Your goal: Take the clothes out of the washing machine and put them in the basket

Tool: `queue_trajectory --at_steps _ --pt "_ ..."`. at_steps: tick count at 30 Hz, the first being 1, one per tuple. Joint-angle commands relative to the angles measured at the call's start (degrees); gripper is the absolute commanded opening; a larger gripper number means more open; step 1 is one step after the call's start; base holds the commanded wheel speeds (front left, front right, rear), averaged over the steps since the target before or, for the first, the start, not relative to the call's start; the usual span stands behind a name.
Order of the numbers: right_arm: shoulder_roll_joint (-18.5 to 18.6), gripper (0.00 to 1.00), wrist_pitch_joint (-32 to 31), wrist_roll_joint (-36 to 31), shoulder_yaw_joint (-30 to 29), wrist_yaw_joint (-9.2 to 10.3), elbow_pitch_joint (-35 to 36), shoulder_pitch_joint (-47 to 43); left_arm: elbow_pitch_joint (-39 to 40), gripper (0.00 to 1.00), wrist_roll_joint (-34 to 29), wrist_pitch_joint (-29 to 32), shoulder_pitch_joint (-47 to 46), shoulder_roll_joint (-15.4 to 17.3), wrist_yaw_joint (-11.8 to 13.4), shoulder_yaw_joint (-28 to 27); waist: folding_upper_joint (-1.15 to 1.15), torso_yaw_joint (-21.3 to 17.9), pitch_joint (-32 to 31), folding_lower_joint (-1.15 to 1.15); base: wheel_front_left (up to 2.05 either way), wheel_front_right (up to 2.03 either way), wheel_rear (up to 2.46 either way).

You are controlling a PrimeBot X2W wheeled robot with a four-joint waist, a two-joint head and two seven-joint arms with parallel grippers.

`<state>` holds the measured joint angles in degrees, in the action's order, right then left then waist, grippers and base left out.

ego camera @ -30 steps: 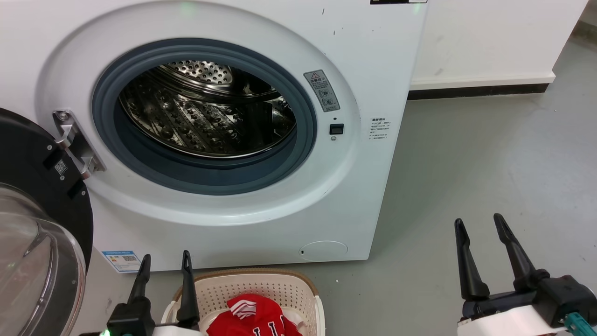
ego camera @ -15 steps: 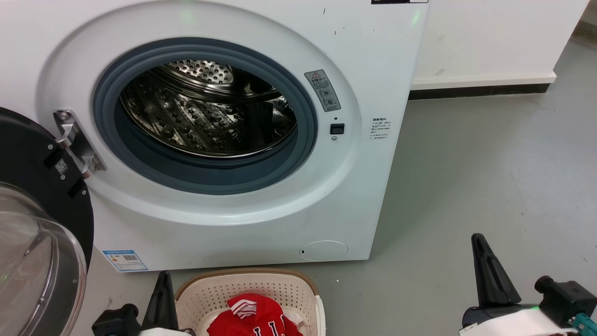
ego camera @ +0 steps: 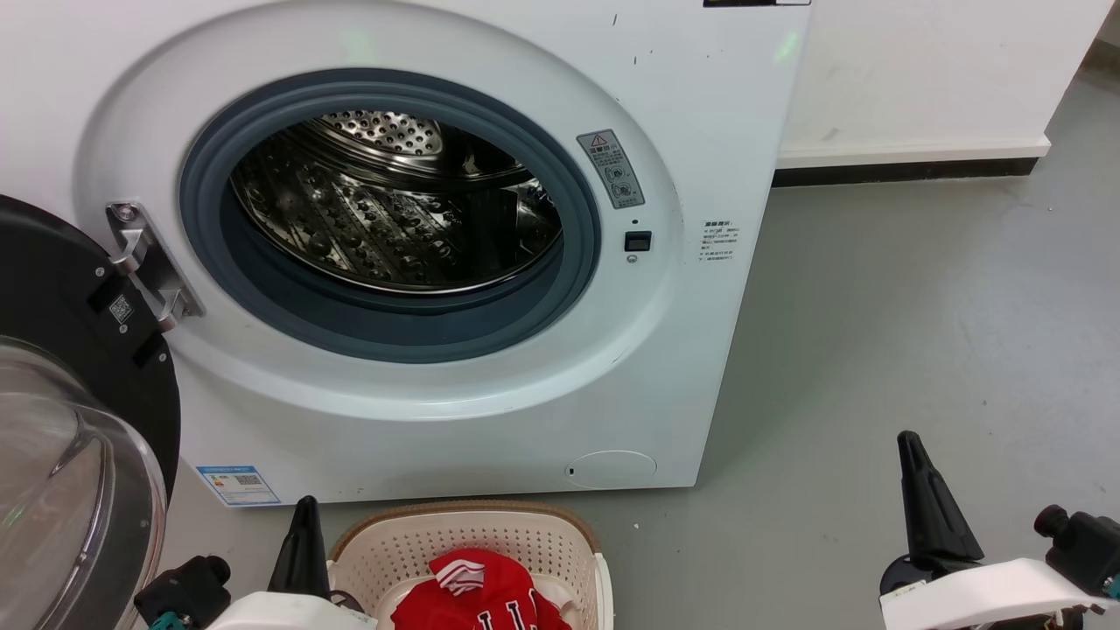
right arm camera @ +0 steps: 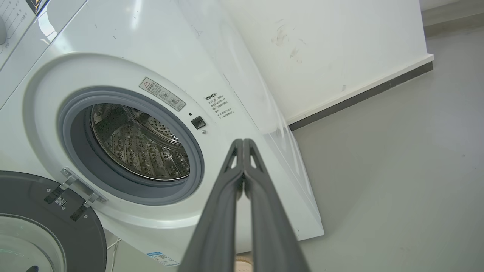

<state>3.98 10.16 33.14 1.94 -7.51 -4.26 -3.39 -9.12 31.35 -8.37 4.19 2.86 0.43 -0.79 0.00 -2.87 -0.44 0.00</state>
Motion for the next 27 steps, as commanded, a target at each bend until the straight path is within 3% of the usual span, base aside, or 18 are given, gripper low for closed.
queue_trajectory --at_steps 1,27 --pt "0.55 0.00 -0.41 2.48 -0.26 0.00 0.25 1.91 0.46 0.00 2.37 0.48 -1.62 0.03 -0.49 -0.49 0.00 0.04 0.01 0.00 0.00 0.00 0.00" --pt "1.07 0.00 -5.07 23.99 -1.74 0.01 -3.20 4.66 -1.42 0.00 23.28 5.64 -4.98 0.03 -3.16 -2.42 0.00 0.78 0.17 0.00 0.00 0.00 0.00"
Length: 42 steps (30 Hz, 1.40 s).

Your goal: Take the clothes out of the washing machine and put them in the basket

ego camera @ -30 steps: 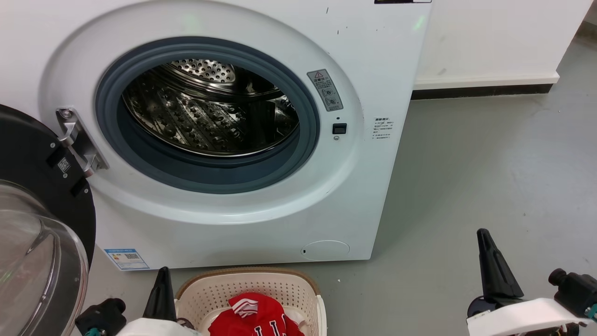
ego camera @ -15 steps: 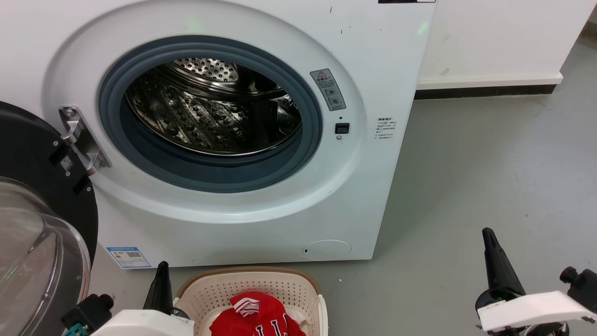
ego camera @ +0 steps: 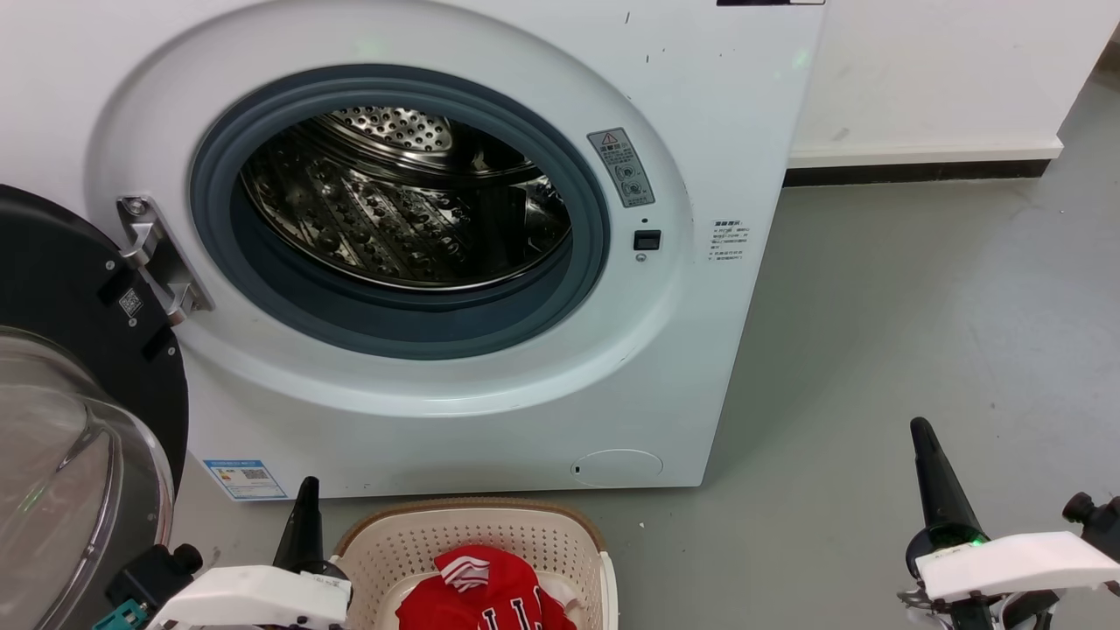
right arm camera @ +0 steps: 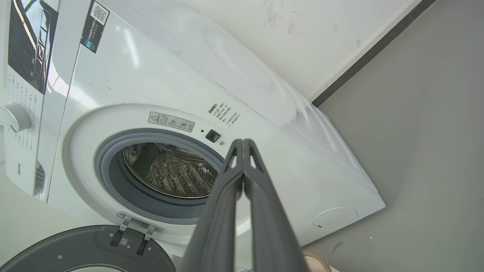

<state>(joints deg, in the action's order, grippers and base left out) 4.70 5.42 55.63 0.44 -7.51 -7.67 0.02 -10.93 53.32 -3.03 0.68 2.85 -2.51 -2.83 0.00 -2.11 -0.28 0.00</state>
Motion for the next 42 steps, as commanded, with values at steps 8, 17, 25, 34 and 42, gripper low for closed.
queue_trajectory --at_steps 8,17,25,34,42 --pt "0.40 0.00 -1.60 6.92 -0.75 0.01 -0.68 2.10 -0.13 0.00 6.73 1.68 -2.26 0.04 -0.95 -0.84 0.00 0.25 0.06 0.00 0.00 0.00 0.00" --pt "0.40 0.00 -3.03 12.59 -1.33 0.01 -1.65 2.90 -0.65 0.00 12.38 3.03 -3.15 0.04 -1.69 -1.36 0.00 0.51 0.11 0.00 0.00 0.00 0.00" --pt "0.37 0.00 -4.22 17.17 -1.86 0.01 -2.48 3.40 -1.06 0.00 17.00 4.22 -3.99 0.04 -2.27 -1.82 0.00 0.73 0.16 0.00 0.00 0.00 0.00" --pt "0.30 0.00 -5.35 21.43 -2.38 0.02 -3.17 4.12 -1.49 0.00 21.37 5.33 -4.62 0.04 -2.85 -2.21 0.00 0.96 0.21 0.00 0.00 0.00 0.00" --pt "0.21 0.00 -6.49 25.44 -2.87 0.02 -3.93 4.58 -1.88 0.00 25.41 6.30 -5.20 0.04 -3.38 -2.55 0.00 1.19 0.26 0.00 0.00 0.00 0.00"
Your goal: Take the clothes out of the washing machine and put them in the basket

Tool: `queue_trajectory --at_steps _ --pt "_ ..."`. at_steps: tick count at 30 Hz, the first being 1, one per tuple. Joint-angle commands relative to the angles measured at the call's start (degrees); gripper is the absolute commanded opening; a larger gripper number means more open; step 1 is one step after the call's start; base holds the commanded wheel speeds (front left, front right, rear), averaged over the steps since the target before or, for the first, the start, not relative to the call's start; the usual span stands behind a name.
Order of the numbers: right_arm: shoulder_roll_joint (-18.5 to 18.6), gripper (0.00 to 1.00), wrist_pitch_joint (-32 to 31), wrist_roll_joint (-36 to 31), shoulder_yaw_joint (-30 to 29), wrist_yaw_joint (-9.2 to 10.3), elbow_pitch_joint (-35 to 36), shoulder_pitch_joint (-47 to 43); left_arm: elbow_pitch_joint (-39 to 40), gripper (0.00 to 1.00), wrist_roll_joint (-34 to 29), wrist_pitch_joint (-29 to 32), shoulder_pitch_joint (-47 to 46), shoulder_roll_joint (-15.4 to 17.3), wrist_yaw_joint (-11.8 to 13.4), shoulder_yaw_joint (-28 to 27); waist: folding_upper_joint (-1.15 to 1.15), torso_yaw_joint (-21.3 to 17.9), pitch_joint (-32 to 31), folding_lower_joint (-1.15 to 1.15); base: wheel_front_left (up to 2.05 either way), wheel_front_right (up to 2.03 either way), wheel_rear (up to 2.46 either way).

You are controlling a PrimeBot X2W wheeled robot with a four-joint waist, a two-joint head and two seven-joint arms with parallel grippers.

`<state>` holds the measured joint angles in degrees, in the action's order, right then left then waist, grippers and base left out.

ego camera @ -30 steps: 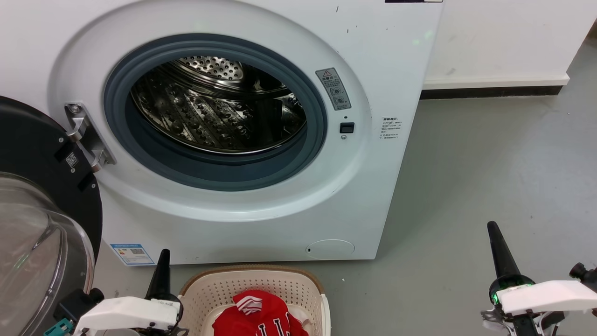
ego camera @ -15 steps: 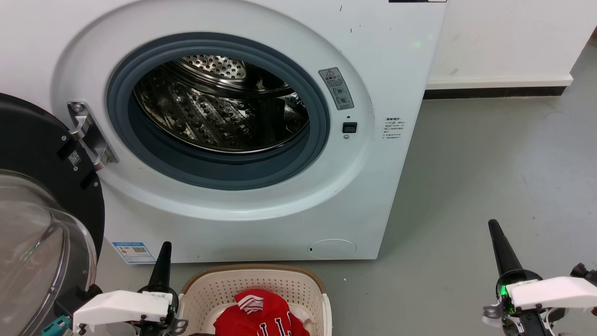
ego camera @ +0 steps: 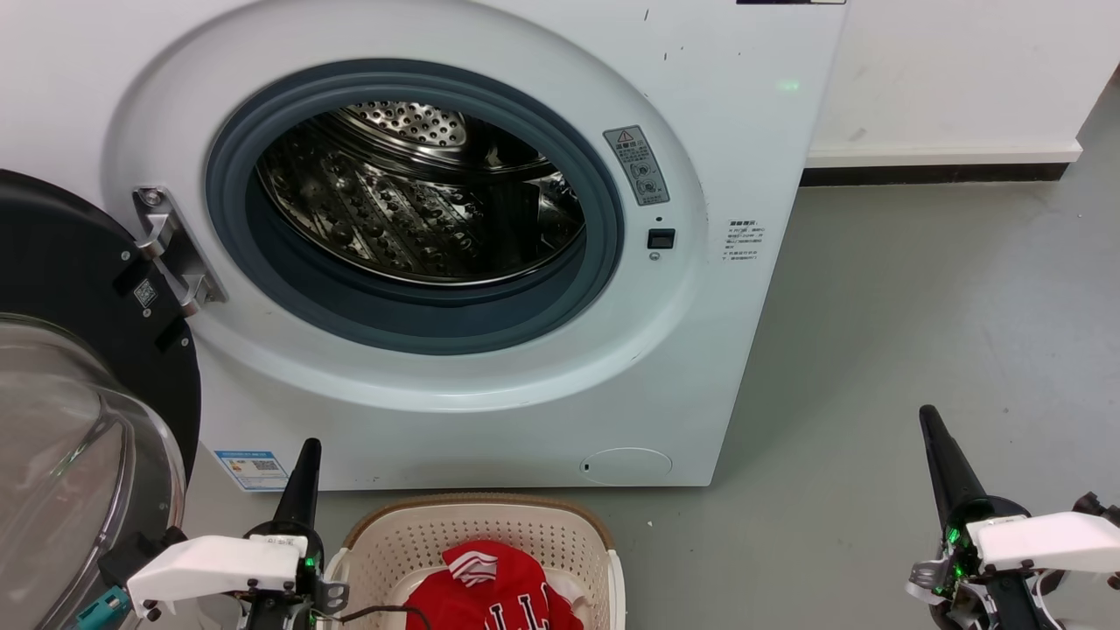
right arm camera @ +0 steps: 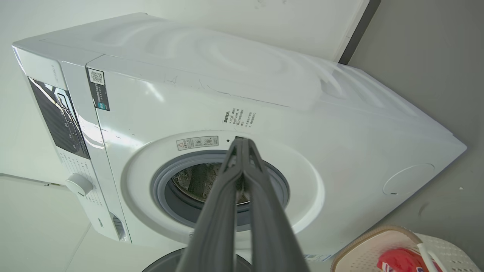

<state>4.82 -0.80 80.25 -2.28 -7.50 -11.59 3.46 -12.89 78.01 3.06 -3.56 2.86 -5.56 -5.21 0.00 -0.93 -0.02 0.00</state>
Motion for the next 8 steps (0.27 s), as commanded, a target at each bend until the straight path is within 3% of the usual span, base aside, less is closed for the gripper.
queue_trajectory --at_steps 1,8 --pt "0.07 0.00 -0.32 1.28 -0.22 0.01 -0.11 1.24 0.03 0.00 1.20 0.34 -0.98 0.03 -0.42 -0.21 0.00 0.04 0.01 0.00 0.00 0.00 0.00" --pt "-0.02 0.00 -1.36 4.52 -0.65 0.01 -0.68 1.86 -0.29 0.00 4.52 1.18 -1.62 0.03 -0.82 -0.49 0.00 0.24 0.05 0.00 0.00 0.00 0.00"
